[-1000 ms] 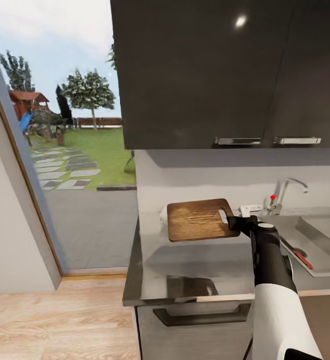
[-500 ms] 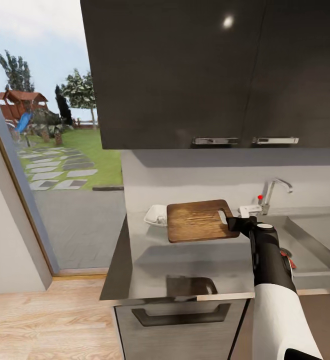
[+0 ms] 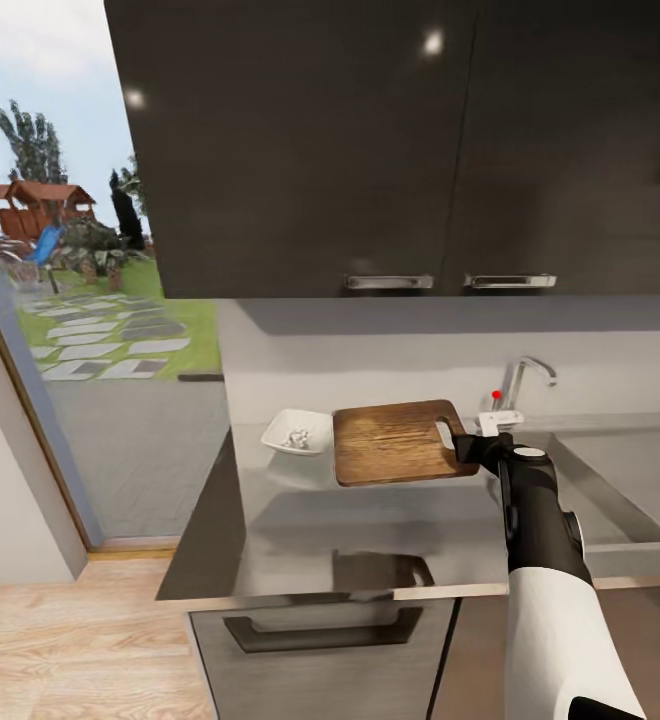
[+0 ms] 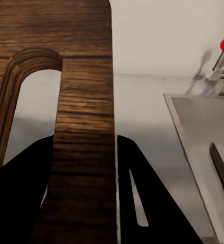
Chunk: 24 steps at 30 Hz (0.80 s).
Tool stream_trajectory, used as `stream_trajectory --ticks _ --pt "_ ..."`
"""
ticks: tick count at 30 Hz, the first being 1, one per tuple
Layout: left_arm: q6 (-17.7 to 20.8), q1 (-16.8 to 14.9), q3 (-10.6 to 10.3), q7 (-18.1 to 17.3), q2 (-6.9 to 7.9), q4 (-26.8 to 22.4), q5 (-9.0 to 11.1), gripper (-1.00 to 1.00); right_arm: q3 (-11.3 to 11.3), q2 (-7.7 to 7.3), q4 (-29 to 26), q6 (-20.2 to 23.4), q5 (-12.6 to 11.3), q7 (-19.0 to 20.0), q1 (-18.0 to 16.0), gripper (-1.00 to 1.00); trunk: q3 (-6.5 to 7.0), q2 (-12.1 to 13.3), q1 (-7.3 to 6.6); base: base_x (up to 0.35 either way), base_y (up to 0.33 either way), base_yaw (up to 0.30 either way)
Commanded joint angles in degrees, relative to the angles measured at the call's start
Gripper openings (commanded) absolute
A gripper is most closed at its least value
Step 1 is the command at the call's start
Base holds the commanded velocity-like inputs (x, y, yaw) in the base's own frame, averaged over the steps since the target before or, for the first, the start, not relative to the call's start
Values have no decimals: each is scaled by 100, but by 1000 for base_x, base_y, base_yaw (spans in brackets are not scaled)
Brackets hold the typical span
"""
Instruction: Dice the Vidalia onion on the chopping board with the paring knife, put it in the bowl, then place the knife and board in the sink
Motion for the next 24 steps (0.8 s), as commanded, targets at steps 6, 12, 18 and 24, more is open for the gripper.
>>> stream_trajectory --ticks 6,12,18,24 --pt "-4 5 6 -24 -2 -1 44 100 -17 7 0 5 40 54 -5 -100 -1 -5 2 0 -229 0" --pt "-3 5 6 -24 -2 1 44 100 -17 7 53 5 45 50 -5 -100 -1 -5 2 0 -212 0" --pt "-3 5 6 -24 -2 1 45 100 -17 7 78 5 47 46 -5 -100 -1 -5 2 0 -204 62" --pt "-3 5 6 -24 -2 -1 53 100 -17 -2 79 -10 41 45 -5 -100 -1 -5 2 0 -62 70"
